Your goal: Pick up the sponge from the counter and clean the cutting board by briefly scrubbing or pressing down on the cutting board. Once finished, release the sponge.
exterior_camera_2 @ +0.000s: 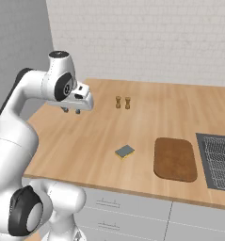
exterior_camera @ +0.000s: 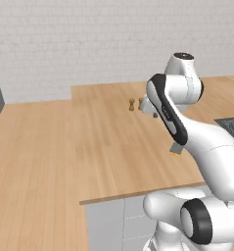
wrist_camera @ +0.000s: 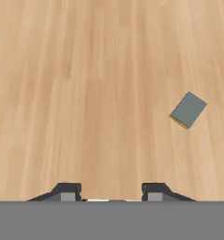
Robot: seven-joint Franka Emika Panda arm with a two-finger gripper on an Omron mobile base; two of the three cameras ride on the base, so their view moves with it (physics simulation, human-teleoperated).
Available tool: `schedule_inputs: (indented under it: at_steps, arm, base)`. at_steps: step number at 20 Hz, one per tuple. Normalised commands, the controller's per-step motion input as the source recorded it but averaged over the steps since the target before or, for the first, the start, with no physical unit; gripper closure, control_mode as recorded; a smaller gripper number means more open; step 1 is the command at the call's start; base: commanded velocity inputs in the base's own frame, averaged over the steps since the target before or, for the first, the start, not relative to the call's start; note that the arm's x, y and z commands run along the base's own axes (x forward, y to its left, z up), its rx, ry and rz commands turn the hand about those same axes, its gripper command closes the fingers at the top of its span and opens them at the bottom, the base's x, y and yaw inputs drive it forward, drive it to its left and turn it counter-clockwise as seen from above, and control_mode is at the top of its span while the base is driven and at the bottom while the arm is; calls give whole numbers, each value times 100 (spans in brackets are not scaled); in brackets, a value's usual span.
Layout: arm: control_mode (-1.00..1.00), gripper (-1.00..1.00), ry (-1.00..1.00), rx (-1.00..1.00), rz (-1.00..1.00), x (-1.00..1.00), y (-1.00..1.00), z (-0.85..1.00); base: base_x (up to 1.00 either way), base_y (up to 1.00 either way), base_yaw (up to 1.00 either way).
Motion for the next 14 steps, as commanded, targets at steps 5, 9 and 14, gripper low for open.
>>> schedule_inputs:
  at_steps: [5,9,14]
  arm:
    - [-100,-100,2,0,-6,1,-16,-36]
    - [-100,-100,6,0,-24,19,-53,-66]
    - [-100,-100,13,0,-32,34,-80,-52]
  base:
    - [0,0,0]
    - [0,0,0]
    - [0,0,0]
